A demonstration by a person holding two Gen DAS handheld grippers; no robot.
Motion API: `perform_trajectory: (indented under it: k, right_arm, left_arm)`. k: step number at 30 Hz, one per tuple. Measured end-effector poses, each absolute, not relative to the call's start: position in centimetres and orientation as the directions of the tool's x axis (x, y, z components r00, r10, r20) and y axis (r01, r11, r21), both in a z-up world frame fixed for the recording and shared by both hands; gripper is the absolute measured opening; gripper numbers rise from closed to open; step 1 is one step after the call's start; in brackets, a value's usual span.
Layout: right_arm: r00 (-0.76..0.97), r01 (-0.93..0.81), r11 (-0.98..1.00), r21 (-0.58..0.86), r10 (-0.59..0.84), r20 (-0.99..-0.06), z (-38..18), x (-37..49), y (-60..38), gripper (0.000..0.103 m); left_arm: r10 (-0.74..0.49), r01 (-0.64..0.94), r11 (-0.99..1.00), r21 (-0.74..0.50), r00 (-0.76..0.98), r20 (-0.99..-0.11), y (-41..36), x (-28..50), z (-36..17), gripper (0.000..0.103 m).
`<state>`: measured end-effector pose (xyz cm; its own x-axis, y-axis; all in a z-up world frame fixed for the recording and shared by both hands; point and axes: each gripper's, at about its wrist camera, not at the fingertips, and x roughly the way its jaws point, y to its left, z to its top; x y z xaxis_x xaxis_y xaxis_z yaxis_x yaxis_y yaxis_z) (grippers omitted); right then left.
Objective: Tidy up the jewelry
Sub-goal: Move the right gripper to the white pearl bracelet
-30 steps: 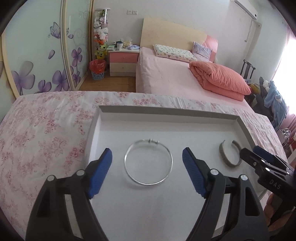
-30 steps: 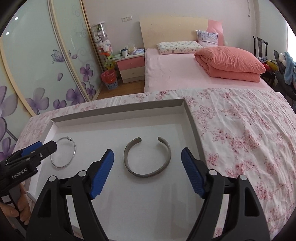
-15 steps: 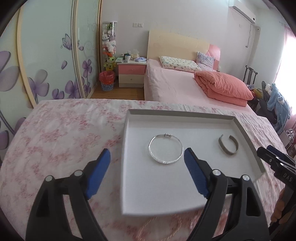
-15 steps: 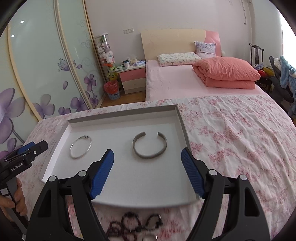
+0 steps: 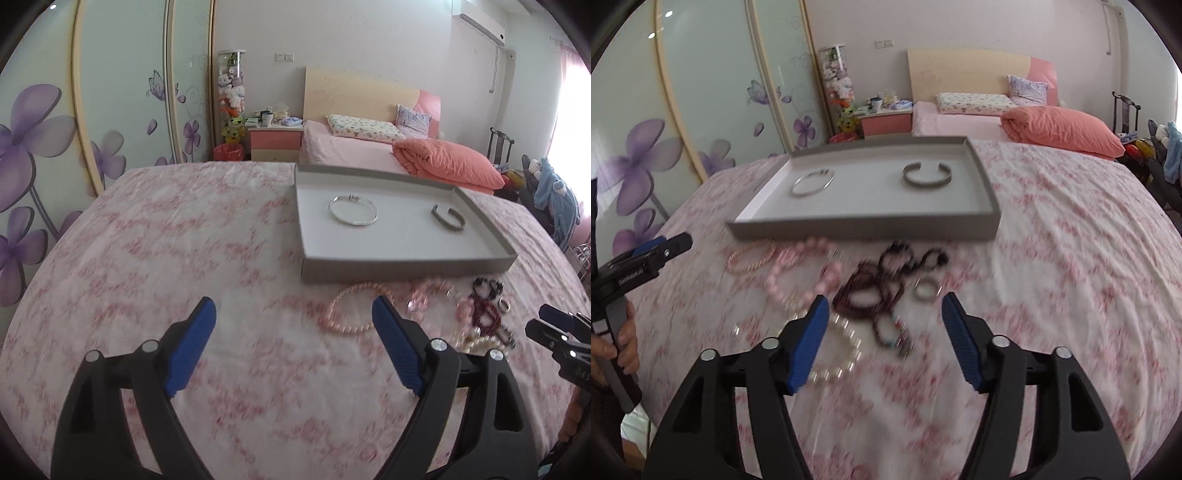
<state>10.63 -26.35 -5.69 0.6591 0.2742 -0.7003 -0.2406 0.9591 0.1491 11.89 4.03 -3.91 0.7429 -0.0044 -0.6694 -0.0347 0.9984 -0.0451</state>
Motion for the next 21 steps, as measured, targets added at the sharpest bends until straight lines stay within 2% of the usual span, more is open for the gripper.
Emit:
perform_trajectory:
  k: [6,9,13,15,19,21]
  right_arm:
    - [0.616,-0.265,0.954,0.142,0.280,-0.736,-7.3,10.4,-24.8,0.038]
    - [0.614,-0.284,0.953,0.104,0.264,-0.744,-7.2,10.6,-23.9,0.033]
    - [0.588,-0.285,0.953,0.100,0.256,-0.767,-7.8,11.0,-23.6,0.032]
    - [0.577,-0.289,0.952,0.098,0.255,-0.776,-8.1,11.2,-23.5,0.026]
    - [0.584,-0.298,0.952,0.066,0.237,-0.776,-8.2,10.8,-23.3,0.022]
    - [0.588,-0.310,0.949,0.051,0.234,-0.774,-8.3,10.2,-23.2,0.014]
  left_arm:
    - [-0.011,-0.016,0.999,-0.032,0.725,-0.689,3.8,10.8,-5.1,0.084]
    - [-0.017,-0.008,0.999,-0.033,0.724,-0.689,3.5,10.4,-5.2,0.084]
    - [-0.024,0.010,1.000,-0.024,0.719,-0.694,3.0,10.3,-5.3,0.084]
    - [-0.028,0.022,1.000,-0.018,0.717,-0.697,2.6,10.3,-5.4,0.084]
    - [-0.036,0.038,0.999,-0.013,0.716,-0.697,2.0,10.2,-5.5,0.084]
    - [-0.044,0.047,0.999,-0.015,0.715,-0.698,1.7,10.2,-5.5,0.084]
